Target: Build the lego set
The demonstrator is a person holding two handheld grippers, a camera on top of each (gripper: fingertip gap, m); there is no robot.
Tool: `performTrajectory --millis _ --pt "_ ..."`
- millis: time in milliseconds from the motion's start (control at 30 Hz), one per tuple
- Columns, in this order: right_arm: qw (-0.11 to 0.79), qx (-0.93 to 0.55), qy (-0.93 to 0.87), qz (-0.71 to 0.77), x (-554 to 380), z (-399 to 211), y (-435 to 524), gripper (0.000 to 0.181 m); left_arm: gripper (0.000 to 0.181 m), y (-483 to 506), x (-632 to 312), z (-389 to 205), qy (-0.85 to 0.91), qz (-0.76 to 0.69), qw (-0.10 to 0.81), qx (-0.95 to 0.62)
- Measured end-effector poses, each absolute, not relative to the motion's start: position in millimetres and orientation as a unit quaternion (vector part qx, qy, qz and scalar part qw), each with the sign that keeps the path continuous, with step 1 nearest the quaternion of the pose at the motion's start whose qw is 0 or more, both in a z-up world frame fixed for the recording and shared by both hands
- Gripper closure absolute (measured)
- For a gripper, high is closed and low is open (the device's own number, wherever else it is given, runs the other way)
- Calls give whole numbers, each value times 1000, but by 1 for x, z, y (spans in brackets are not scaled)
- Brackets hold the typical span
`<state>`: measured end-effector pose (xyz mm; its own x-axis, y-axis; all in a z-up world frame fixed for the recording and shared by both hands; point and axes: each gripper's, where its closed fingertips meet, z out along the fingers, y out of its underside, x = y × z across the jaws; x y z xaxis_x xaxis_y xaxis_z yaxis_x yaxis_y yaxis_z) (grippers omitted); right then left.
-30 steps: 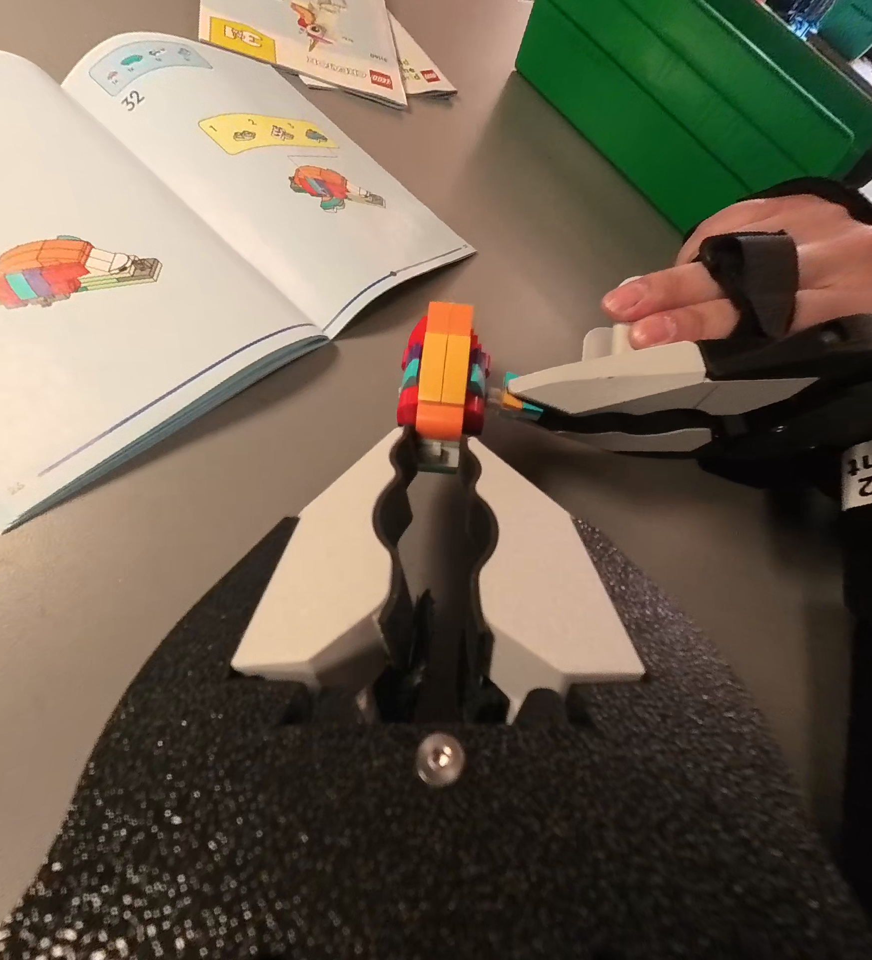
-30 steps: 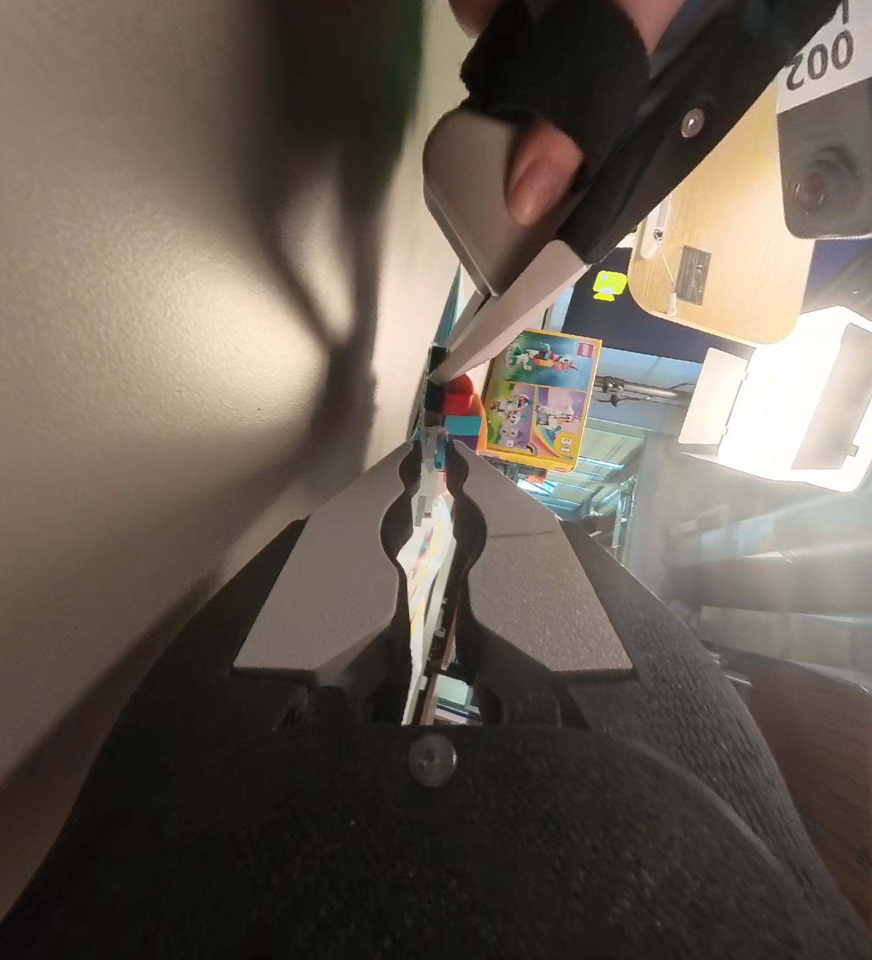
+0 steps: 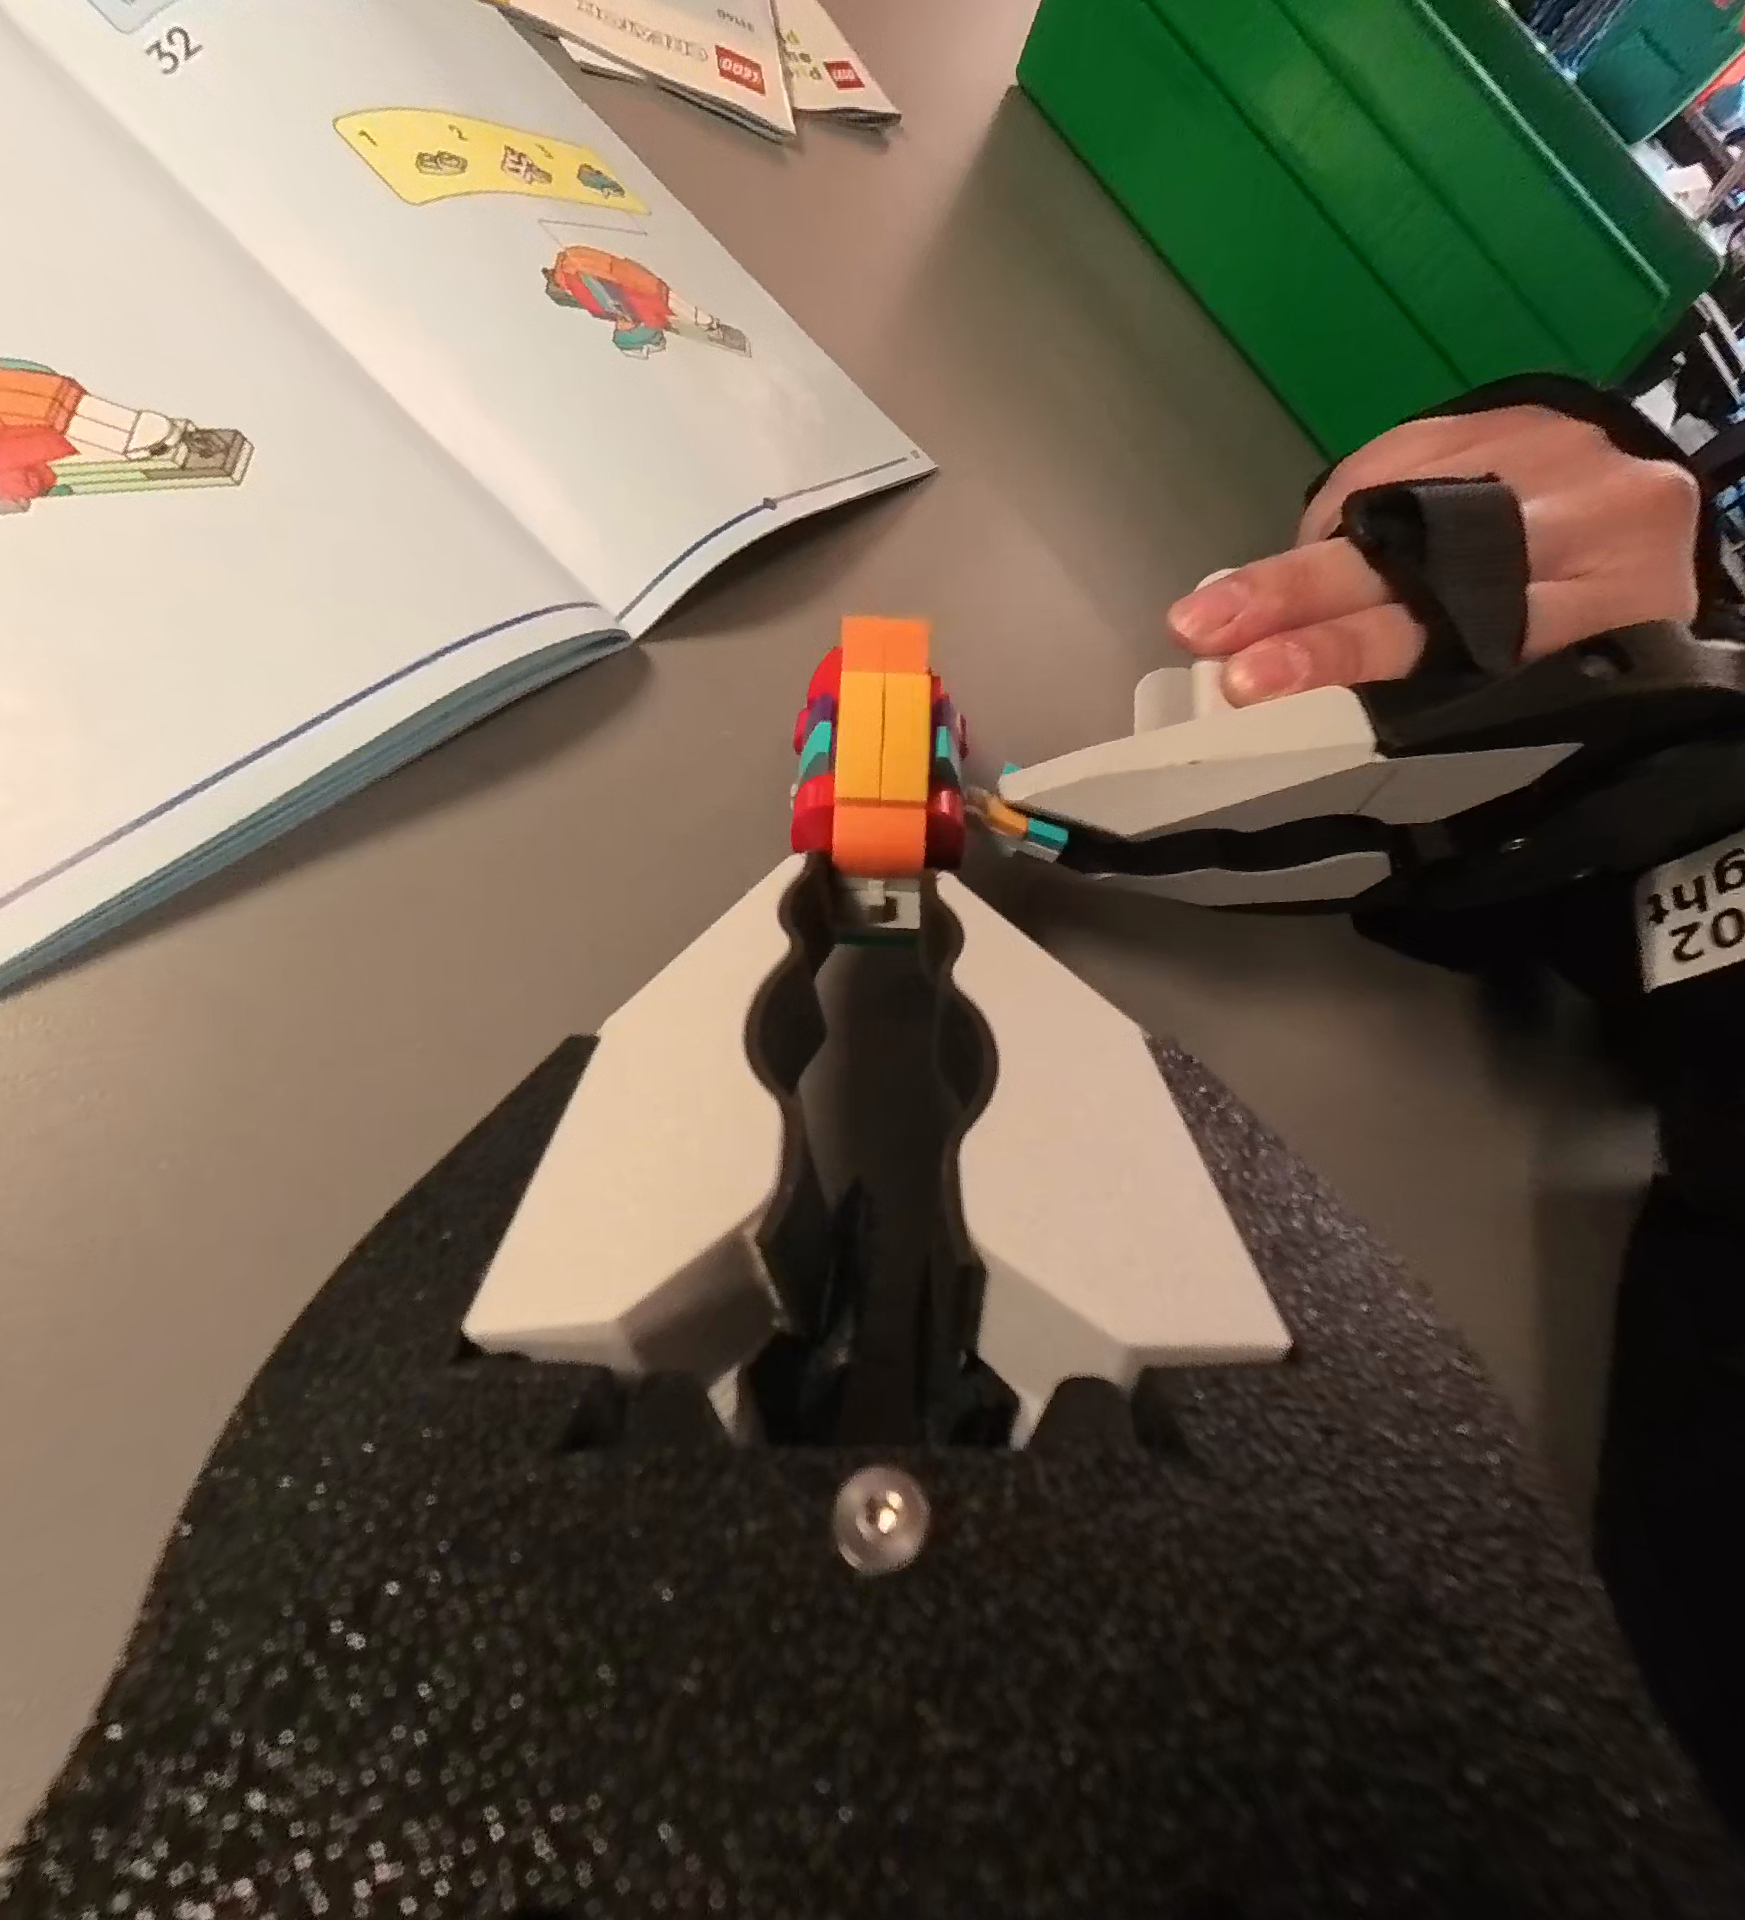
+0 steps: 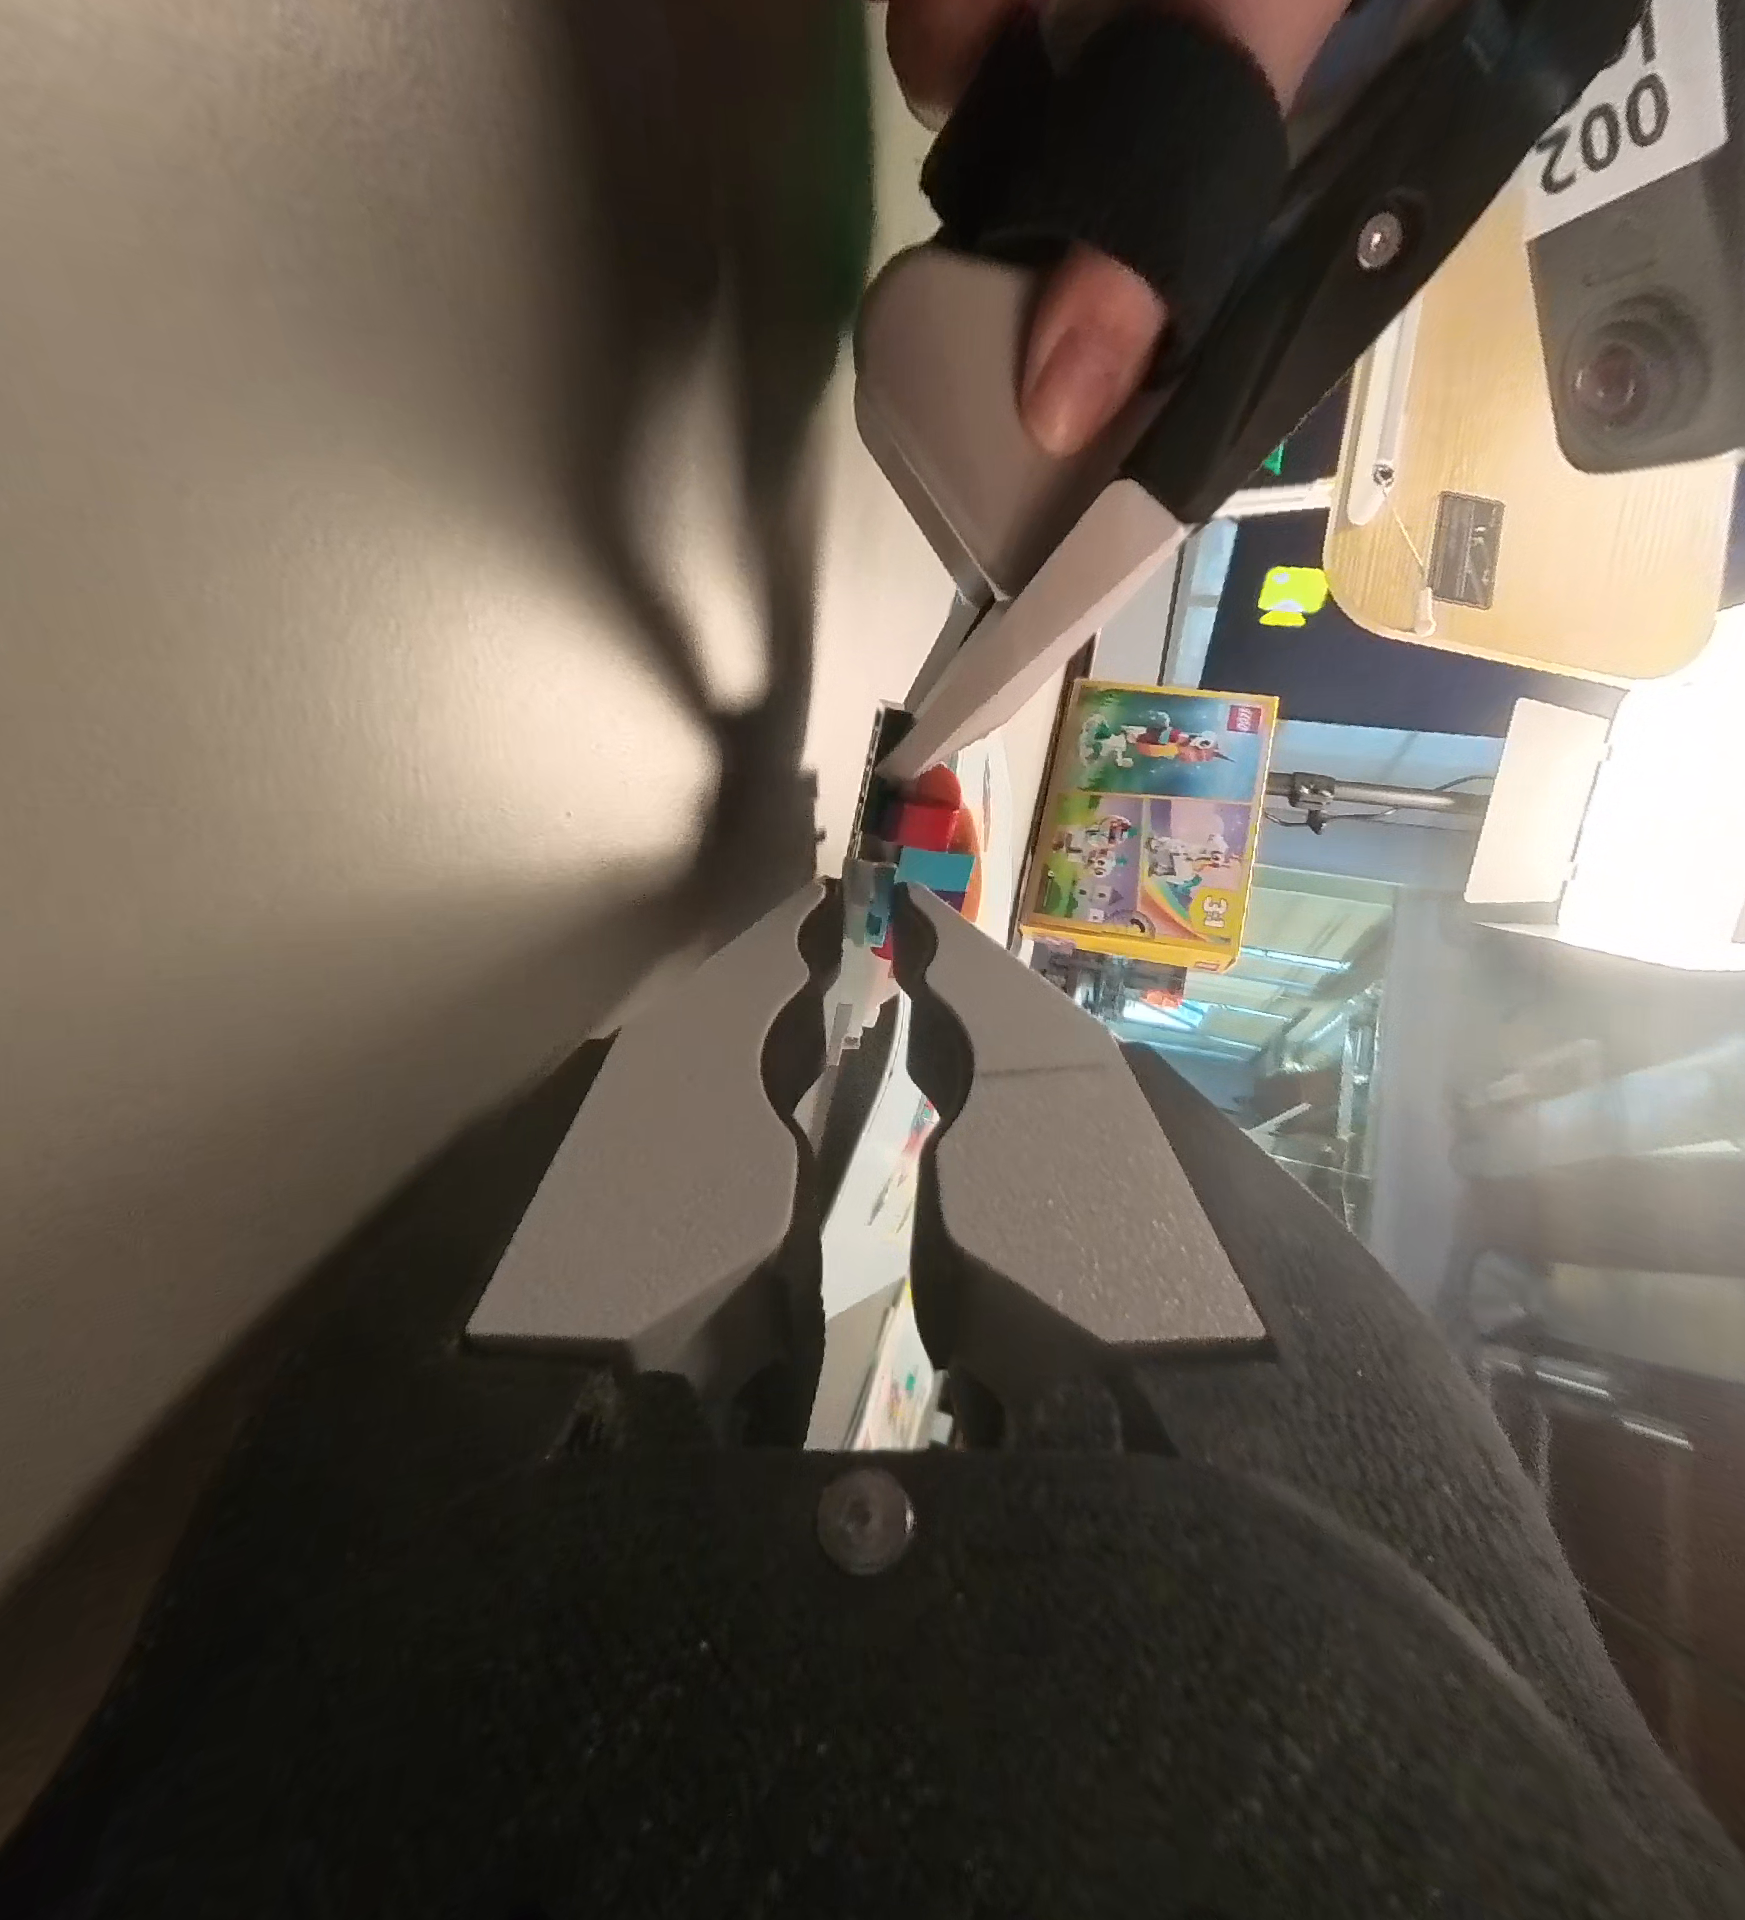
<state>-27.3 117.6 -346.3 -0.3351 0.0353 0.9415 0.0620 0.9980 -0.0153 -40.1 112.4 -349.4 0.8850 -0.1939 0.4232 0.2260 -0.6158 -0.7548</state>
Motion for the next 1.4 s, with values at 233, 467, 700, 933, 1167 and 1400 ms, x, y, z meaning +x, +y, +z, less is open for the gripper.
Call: performTrajectory --millis 233,467,700,933,1167,1400 --pt "574 -40 -818 23 -24 -346 117 174 167 111 -38 -348 -6 -260 435 -862" --pt "567 -62 -820 41 -23 -348 119 174 167 111 -38 -350 -6 -260 431 -864" --pt "569 -67 -819 41 -24 -348 122 174 166 112 -37 -350 -9 -269 428 -863" --pt "578 -67 -813 18 -24 -348 127 174 166 111 -37 -350 -12 -273 428 -862" --pt "579 -66 -812 -15 -26 -347 128 174 167 113 -41 -350 -28 -259 434 -863" --pt "570 -114 -811 -68 -30 -345 134 174 167 116 -47 -349 -37 -178 450 -874"
